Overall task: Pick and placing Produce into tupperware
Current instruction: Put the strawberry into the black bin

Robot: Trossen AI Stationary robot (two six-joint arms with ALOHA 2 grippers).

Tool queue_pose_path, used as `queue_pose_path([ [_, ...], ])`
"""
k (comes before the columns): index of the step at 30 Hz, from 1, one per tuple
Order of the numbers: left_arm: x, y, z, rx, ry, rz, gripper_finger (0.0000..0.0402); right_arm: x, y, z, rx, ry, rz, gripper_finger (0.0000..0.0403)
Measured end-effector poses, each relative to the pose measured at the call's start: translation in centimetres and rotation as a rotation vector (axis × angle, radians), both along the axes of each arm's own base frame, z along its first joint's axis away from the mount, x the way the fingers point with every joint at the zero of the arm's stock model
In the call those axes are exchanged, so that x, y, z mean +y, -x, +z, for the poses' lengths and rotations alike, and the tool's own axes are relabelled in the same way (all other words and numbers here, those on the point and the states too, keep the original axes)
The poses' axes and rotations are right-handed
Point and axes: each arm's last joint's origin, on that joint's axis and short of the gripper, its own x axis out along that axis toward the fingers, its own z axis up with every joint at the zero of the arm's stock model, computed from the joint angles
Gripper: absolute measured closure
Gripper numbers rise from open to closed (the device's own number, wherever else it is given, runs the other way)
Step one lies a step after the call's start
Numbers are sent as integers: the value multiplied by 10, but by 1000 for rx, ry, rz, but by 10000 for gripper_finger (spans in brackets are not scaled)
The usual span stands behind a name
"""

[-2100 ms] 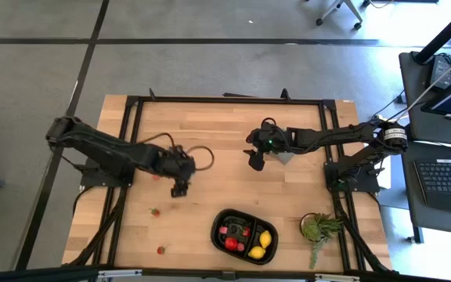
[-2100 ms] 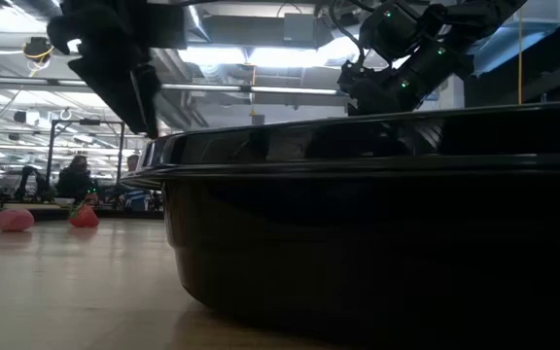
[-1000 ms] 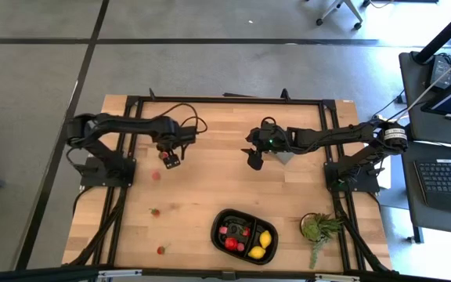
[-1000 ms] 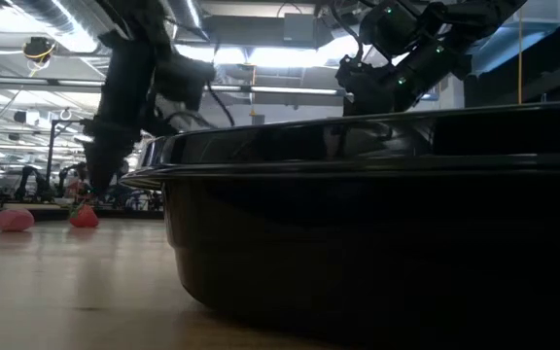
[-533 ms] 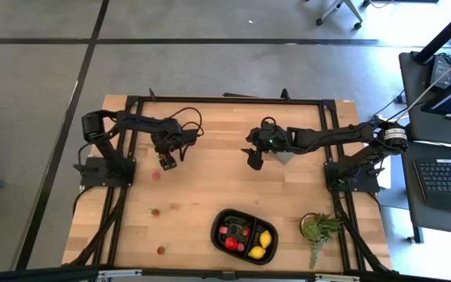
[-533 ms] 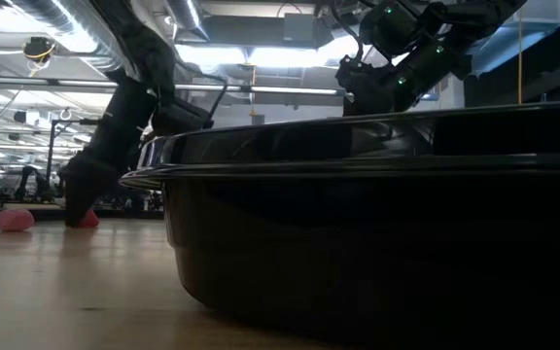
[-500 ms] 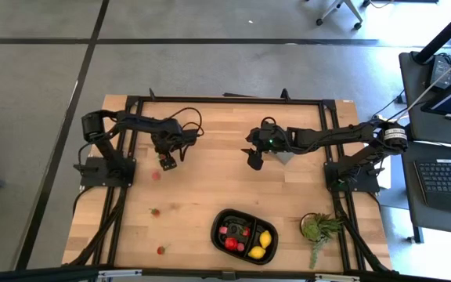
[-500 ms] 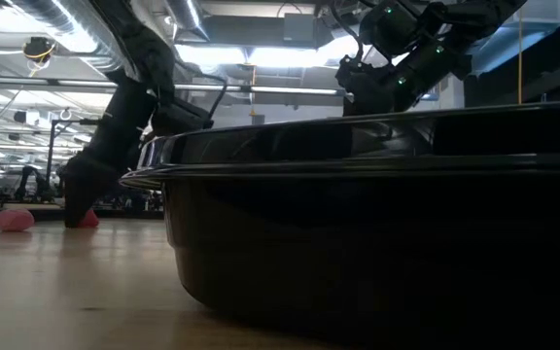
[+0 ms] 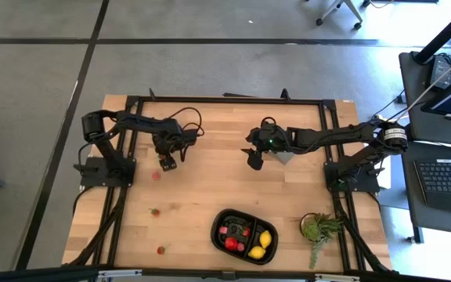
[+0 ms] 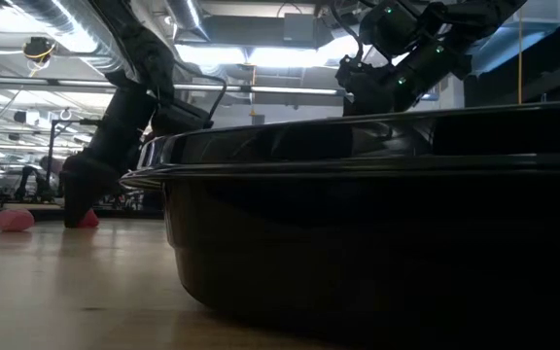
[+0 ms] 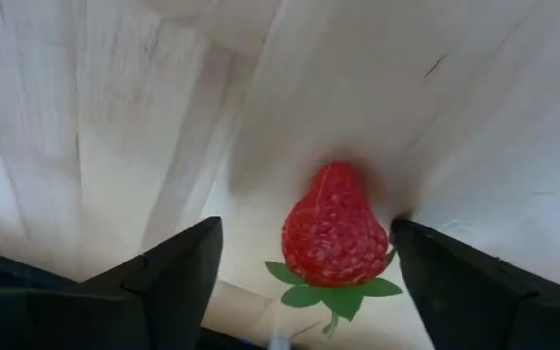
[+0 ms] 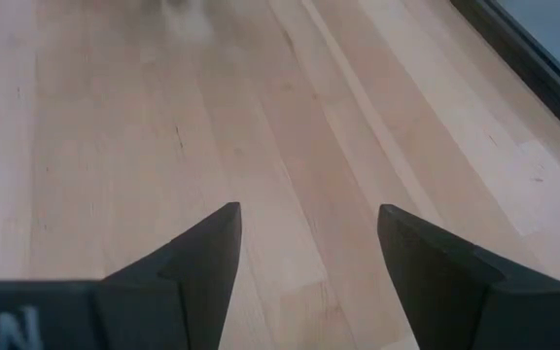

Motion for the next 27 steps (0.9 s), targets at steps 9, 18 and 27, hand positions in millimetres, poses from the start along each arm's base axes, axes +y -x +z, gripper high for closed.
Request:
queue_pose_path([
  [9,-1,-1,-1,-8,12,3,185,0,0,0,-1,-2,-2,160],
  [18,-7,-3,-1,-19,49,-6,274,0,0,0,-1,-2,-2,159],
  [27,-17,-11,5,-34,91,-36,281,0,0,0,-1,-3,-2,159],
])
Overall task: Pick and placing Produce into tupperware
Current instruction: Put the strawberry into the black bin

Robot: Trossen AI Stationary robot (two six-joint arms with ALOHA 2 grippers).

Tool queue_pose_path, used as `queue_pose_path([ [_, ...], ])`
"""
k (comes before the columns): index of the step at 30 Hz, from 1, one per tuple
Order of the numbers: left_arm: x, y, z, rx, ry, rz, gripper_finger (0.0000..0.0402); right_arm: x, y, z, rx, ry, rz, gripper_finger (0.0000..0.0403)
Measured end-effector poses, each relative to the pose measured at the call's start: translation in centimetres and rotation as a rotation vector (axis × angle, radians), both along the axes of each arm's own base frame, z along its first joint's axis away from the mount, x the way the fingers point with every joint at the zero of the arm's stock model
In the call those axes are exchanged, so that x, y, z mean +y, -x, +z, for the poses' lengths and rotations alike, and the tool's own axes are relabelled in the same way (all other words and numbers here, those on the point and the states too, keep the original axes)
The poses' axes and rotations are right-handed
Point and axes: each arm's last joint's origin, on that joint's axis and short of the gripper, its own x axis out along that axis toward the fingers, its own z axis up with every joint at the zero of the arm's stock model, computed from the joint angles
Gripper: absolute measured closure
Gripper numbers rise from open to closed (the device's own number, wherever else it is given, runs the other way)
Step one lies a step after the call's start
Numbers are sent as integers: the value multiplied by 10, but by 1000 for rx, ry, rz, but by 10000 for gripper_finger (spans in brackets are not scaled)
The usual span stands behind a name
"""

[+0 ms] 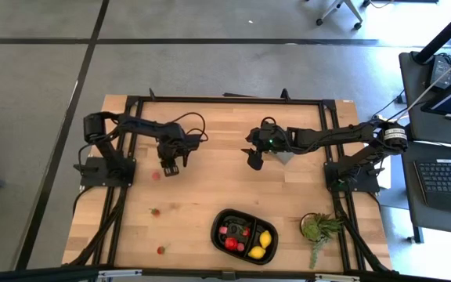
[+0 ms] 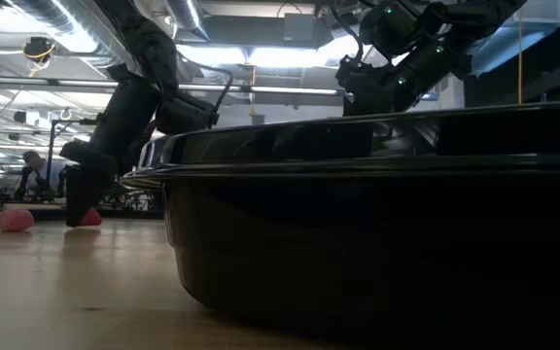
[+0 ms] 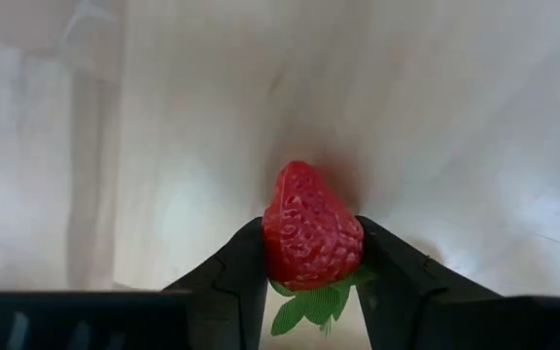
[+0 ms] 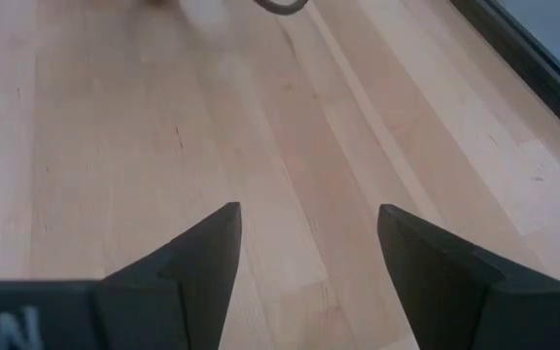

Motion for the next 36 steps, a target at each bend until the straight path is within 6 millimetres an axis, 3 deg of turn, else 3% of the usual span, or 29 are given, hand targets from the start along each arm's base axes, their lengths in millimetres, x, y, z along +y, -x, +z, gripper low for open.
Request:
queue_pose_path([
  [6,-10,-11,7,-37,21,-40,280,0,0,0,0,0,0,159],
  [12,-31,-34,23,-178,224,-93,282,0,0,0,0,0,0,159],
  [22,-85,-93,56,-720,553,-403,277,0,0,0,1,0,0,159],
  [25,-104,-109,63,-902,520,-544,282,0,0,0,0,-1,0,159],
  [29,-131,-125,75,-1122,337,-708,281,0,0,0,-1,-4,-2,160],
  [36,-177,-129,79,-1239,105,-828,272,0,0,0,-5,-22,-16,160],
])
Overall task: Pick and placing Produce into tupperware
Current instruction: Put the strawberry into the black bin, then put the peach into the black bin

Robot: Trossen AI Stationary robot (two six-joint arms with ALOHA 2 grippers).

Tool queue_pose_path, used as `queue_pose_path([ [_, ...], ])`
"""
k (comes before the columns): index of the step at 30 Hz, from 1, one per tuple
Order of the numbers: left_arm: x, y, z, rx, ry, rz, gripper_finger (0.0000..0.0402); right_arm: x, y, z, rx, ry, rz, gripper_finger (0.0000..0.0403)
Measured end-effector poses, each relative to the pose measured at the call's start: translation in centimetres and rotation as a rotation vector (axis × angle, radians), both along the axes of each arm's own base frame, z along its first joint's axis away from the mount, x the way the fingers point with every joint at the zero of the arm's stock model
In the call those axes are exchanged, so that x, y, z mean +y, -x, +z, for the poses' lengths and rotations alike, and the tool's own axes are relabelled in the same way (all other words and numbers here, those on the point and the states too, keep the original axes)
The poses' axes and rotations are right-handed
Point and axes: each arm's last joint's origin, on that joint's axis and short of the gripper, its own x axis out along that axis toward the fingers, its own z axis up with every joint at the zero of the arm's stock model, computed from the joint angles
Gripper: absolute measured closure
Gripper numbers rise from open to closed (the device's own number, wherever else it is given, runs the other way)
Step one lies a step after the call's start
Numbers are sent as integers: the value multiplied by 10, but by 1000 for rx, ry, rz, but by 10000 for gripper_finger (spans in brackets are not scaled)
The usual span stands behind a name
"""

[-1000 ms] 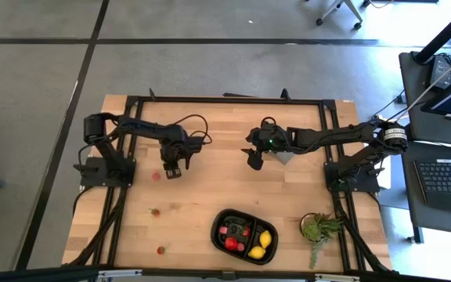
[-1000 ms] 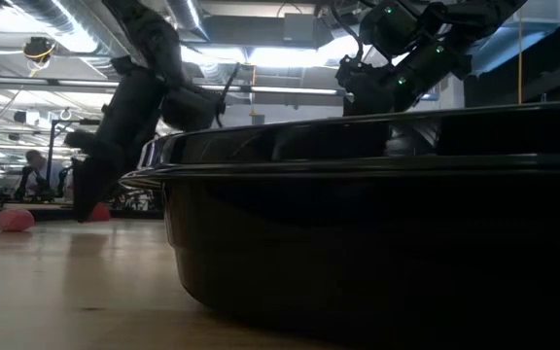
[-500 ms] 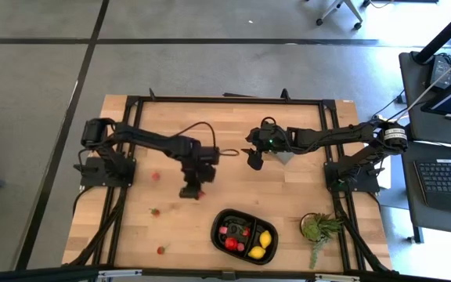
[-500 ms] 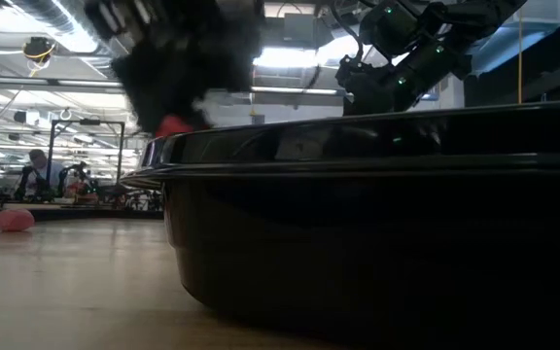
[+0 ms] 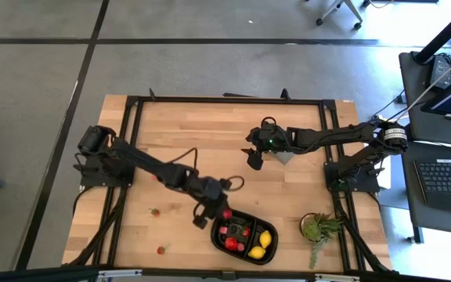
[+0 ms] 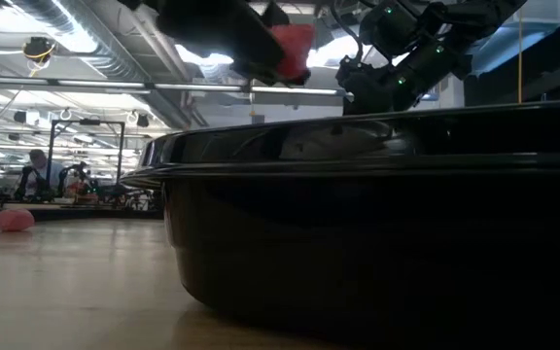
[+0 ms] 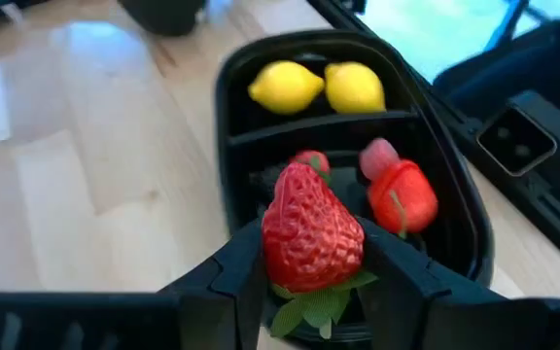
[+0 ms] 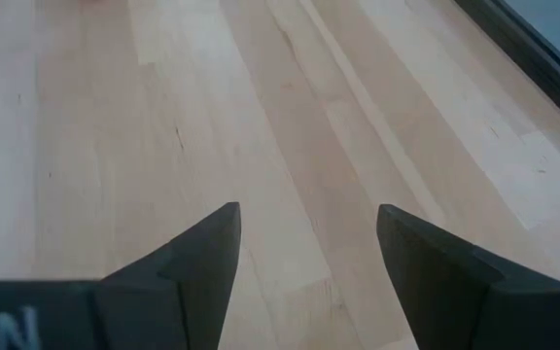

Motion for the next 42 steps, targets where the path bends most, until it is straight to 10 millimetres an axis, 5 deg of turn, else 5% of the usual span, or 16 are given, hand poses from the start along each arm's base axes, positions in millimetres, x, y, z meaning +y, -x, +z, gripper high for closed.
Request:
queue_pose_path([
  [11,-22,-14,-58,109,16,20,256,0,1,-1,13,-5,-2,160],
  [17,-22,-14,-62,143,25,39,233,0,1,-1,17,-5,-2,160],
  [23,-20,-7,-44,133,27,35,229,0,1,-1,18,-5,-2,160],
  [30,-2,26,1,232,0,78,236,0,1,-1,18,-5,-1,160],
  [42,63,116,51,586,-171,768,223,0,1,-1,19,-2,1,160],
])
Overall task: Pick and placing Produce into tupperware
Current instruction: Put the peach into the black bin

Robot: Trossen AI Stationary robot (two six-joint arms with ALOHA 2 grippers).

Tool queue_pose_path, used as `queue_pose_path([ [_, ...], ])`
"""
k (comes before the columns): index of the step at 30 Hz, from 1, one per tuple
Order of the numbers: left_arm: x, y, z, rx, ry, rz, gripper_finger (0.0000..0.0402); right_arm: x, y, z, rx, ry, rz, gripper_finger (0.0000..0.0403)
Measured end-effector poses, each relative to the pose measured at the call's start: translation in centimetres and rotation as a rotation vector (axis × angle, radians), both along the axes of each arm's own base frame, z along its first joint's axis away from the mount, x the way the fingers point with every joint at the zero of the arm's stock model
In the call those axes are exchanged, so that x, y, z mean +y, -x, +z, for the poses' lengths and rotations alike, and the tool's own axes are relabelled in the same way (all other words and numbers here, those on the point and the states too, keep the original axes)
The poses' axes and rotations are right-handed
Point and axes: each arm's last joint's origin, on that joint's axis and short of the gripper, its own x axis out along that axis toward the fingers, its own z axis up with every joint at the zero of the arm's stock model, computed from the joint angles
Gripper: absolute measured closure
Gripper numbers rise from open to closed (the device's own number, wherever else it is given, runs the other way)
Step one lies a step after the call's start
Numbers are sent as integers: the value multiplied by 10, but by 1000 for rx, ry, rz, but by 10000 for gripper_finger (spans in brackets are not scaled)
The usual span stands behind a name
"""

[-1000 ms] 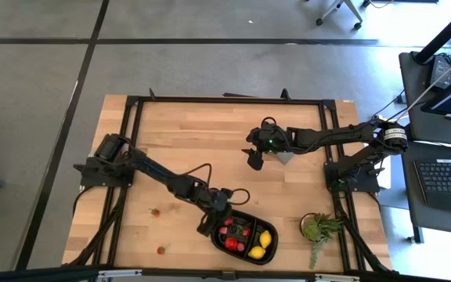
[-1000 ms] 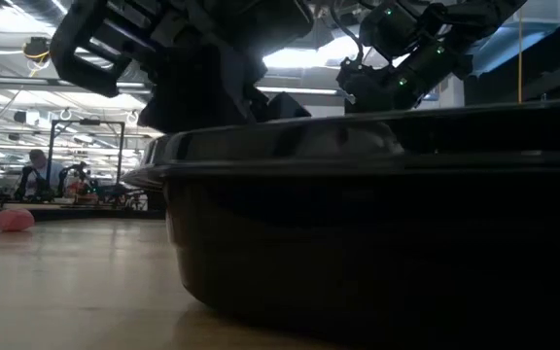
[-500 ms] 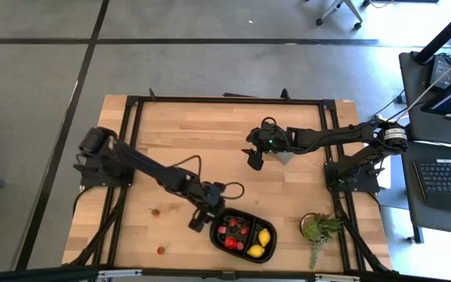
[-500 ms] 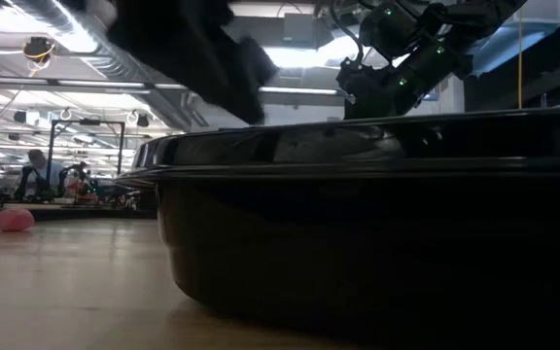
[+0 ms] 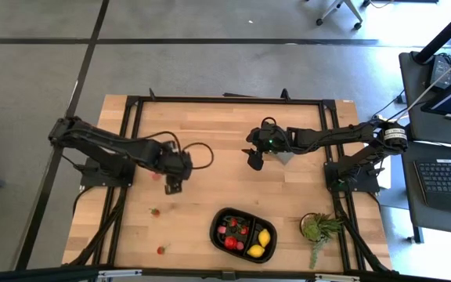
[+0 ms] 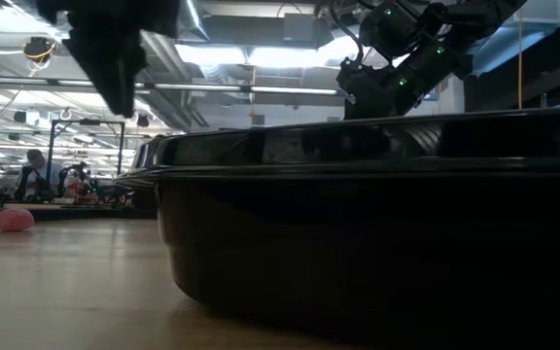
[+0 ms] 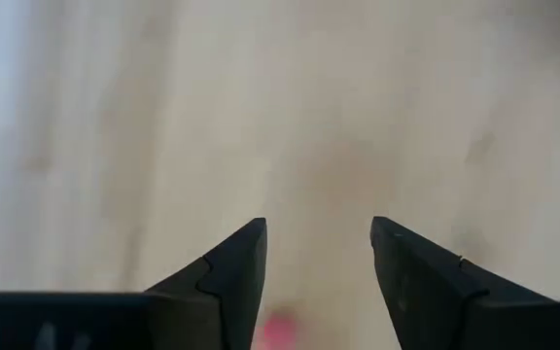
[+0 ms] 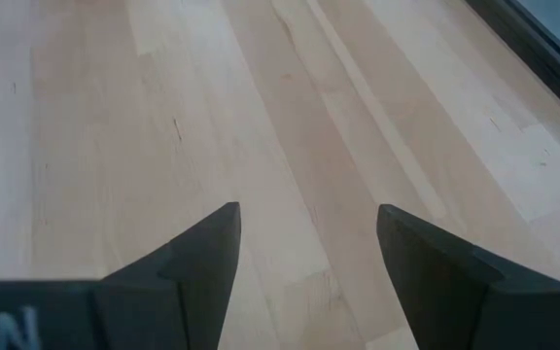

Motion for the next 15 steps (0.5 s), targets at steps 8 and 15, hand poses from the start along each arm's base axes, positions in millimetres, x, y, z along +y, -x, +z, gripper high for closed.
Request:
queue_pose_path([
  [8,7,18,-3,109,-78,203,222,0,0,0,0,0,0,160],
  [15,9,26,-27,178,-119,200,227,0,0,0,-1,0,0,159],
])
